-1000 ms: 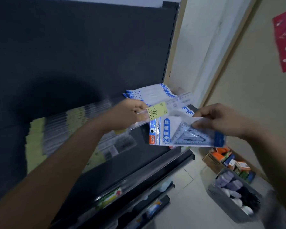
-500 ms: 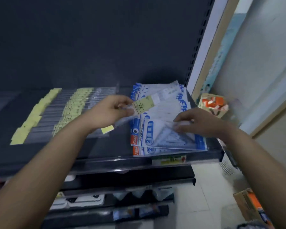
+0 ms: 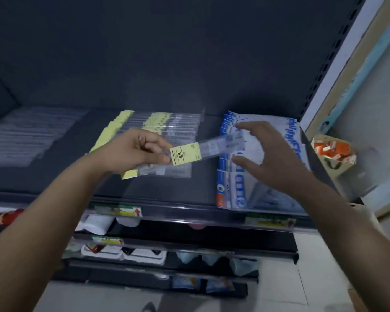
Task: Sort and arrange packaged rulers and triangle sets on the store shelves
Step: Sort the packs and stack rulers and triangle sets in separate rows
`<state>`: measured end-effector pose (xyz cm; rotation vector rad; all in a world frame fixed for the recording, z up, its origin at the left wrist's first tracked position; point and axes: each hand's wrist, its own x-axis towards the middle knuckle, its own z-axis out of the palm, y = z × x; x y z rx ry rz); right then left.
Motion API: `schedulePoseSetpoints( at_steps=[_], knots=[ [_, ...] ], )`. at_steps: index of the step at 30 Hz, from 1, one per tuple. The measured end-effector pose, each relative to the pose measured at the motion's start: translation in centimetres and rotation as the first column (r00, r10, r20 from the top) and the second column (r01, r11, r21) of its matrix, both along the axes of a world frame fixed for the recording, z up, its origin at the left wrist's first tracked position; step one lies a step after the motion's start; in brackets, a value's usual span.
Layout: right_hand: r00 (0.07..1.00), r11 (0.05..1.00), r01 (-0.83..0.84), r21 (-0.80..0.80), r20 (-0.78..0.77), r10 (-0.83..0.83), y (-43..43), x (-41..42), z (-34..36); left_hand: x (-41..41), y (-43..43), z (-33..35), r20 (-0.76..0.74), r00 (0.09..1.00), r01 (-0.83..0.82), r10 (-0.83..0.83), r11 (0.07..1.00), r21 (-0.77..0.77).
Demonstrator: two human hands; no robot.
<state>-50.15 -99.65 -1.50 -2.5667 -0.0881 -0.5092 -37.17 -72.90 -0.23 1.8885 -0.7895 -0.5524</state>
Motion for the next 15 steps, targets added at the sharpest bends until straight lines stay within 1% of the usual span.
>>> schedulePoseSetpoints(
  at_steps=[2, 5, 6, 8, 10, 12, 15],
  knots=[
    [0.999, 0.998, -0.025, -0.057, -0.029, 0.024, 2.8, 1.9, 0.0, 1.5, 2.2, 0.2, 0.000, 1.000, 0.029, -0.029, 0.999, 0.046],
    [0.997, 0.984, -0.027, -0.176, -0.080, 0.013, 6.8, 4.6, -0.3, 4.5, 6.1, -0.1, -0.009, 0.997, 0.075, -0.074, 0.993, 0.093],
    [0.995, 0.984, -0.032, -0.174, -0.100, 0.015, 7.9, 5.3, -0.6, 5.5, 7.3, -0.3, -0.020, 0.996, 0.091, -0.089, 0.990, 0.112],
    [0.990, 0.993, -0.034, -0.111, -0.137, 0.019, 10.1, 6.2, -1.1, 7.1, 9.2, -1.0, -0.046, 0.991, 0.132, -0.126, 0.979, 0.154],
    [0.985, 0.996, -0.026, -0.081, -0.171, 0.012, 12.0, 6.7, -1.9, 8.1, 10.3, -1.8, -0.043, 0.985, 0.174, -0.169, 0.971, 0.162],
    [0.976, 0.996, 0.001, -0.092, -0.215, -0.020, 13.2, 6.9, -2.4, 8.6, 10.5, -2.6, 0.019, 0.980, 0.193, -0.199, 0.965, 0.180],
    [0.964, 0.995, 0.050, -0.085, -0.257, -0.070, 13.6, 6.5, -2.4, 8.5, 10.2, -3.8, 0.130, 0.981, 0.120, -0.147, 0.974, 0.194]
  ],
)
